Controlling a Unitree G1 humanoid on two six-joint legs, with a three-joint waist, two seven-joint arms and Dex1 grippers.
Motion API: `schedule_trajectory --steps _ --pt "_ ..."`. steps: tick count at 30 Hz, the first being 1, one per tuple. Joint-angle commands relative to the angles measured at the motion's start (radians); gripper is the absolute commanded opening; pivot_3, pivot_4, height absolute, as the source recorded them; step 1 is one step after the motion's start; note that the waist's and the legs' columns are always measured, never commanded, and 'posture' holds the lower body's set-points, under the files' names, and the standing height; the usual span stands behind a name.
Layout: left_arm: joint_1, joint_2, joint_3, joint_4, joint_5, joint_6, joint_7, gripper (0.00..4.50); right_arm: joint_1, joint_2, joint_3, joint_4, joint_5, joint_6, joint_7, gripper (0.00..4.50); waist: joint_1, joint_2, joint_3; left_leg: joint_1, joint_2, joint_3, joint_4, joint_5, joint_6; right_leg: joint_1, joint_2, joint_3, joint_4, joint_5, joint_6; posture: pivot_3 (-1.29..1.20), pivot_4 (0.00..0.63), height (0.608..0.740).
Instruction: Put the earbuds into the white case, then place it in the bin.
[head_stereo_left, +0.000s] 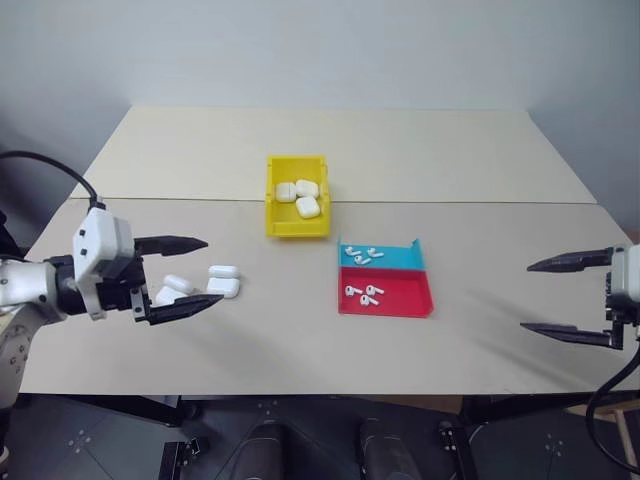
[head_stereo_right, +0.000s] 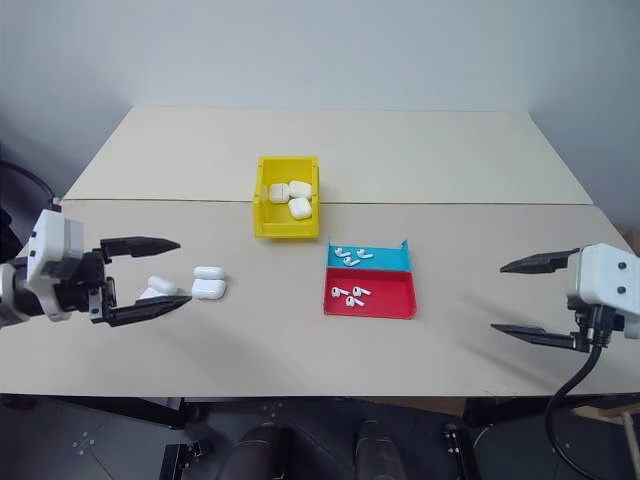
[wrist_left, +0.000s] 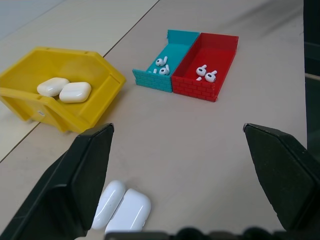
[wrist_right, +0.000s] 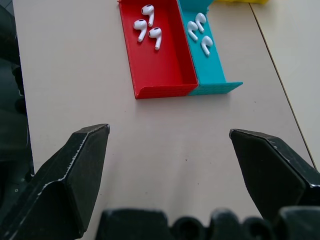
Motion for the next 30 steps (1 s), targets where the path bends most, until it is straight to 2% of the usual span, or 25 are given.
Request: schedule_trajectory --steps 1,10,18,24,28,30 --pt "-0.015 0.016 0.005 -0.016 -0.006 -0.002 -0.009 4.5 -0.001 -0.018 -0.037 -0.025 0.011 0.005 -0.005 4.46 0.0 0.0 0.0 0.0 0.0 0.0 0.0 0.0 0.0 0.0 0.0 0.0 0.0 0.0 0.0 0.0 0.15 0.74" --pt "0.001 0.014 0.027 -0.064 -0.002 0.057 0.072 4.5 0.002 -0.015 -0.029 -0.034 0.013 0.012 -0.01 4.46 0.0 0.0 0.0 0.0 0.0 0.0 0.0 0.0 0.0 0.0 0.0 0.0 0.0 0.0 0.0 0.0 0.15 0.74" --pt "0.146 0.035 0.041 -0.199 0.22 0.024 0.209 4.5 -0.007 -0.008 -0.016 -0.034 0.013 0.01 -0.022 4.46 0.0 0.0 0.0 0.001 0.0 0.0 0.0 0.0 0.0 0.001 0.0 0.0 0.0 0.0 0.0 0.0 0.15 0.74" --pt "0.039 0.169 -0.074 -0.2 0.266 0.352 0.331 4.5 0.011 -0.004 -0.022 -0.054 0.019 0.026 -0.028 4.46 0.004 0.0 0.0 0.001 0.0 0.0 0.0 0.0 0.0 0.001 0.0 0.0 0.0 -0.001 0.001 0.0 0.15 0.74" --pt "-0.235 0.246 -0.268 -0.106 0.239 0.711 0.365 4.5 0.017 0.002 -0.016 -0.062 0.02 0.035 -0.039 4.46 0.003 -0.001 0.001 0.0 -0.001 -0.001 0.0 0.0 0.0 0.0 0.0 0.0 0.0 -0.001 0.001 0.0 0.15 0.74" --pt "-0.368 0.263 -0.357 -0.045 0.235 0.812 0.341 4.5 0.021 0.002 -0.014 -0.062 0.016 0.04 -0.04 4.46 0.003 -0.001 0.001 0.0 -0.001 -0.001 0.0 0.0 0.0 0.0 0.001 0.0 0.001 -0.001 0.002 0.0 0.15 0.74"
